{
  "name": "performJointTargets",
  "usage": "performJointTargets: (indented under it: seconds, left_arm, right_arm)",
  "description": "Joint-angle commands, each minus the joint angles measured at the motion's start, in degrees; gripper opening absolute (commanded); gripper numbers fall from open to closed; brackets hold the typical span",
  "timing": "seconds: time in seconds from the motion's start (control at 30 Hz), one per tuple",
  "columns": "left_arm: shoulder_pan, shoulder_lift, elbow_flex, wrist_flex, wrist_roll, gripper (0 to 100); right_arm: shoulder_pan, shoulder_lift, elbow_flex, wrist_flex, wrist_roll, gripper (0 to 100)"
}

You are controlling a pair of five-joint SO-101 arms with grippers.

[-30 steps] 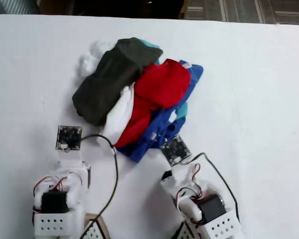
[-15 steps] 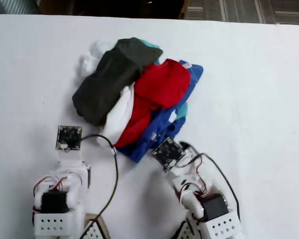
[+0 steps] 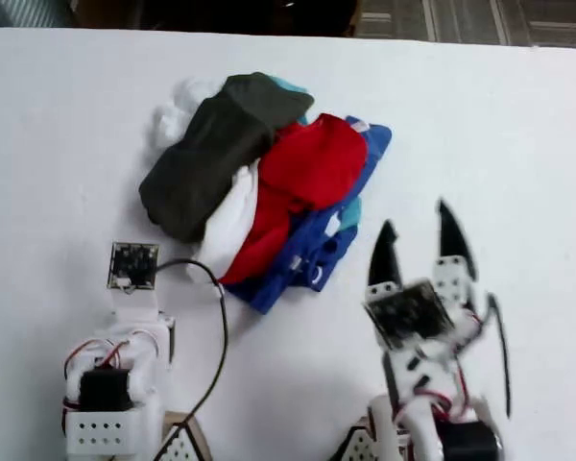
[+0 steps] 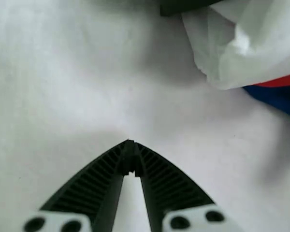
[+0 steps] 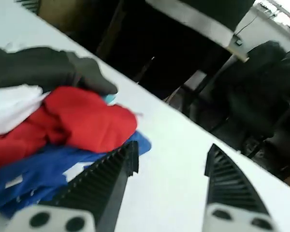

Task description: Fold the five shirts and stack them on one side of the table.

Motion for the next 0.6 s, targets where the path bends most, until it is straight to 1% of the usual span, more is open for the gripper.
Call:
performJointTargets:
  seconds: [0.0, 0.23, 0.33, 0.43, 0.57]
  left_arm:
    - [-0.3, -1.5, 1.2, 0.3, 0.3, 3]
    - [-0.3, -1.5, 1.2, 0.2, 0.4, 3]
    - [0.1, -1.5, 1.2, -0.1, 0.2, 3]
    - [2.0, -1.5, 1.2, 0.2, 0.4, 3]
    - [3.6, -1.5, 1.2, -0.2, 0.4, 3]
  right_arm:
    - [3.4, -0.3, -9.1, -0.7, 0.7, 22.9]
    - [8.1, 2.3, -22.3, -0.7, 0.8, 22.9]
    - [10.3, 8.7, -29.8, -0.7, 0.8, 22.9]
    - [12.5, 17.6, -37.9, 0.0, 0.5, 22.9]
    - [12.7, 28.8, -47.5, 7.0, 0.4, 22.9]
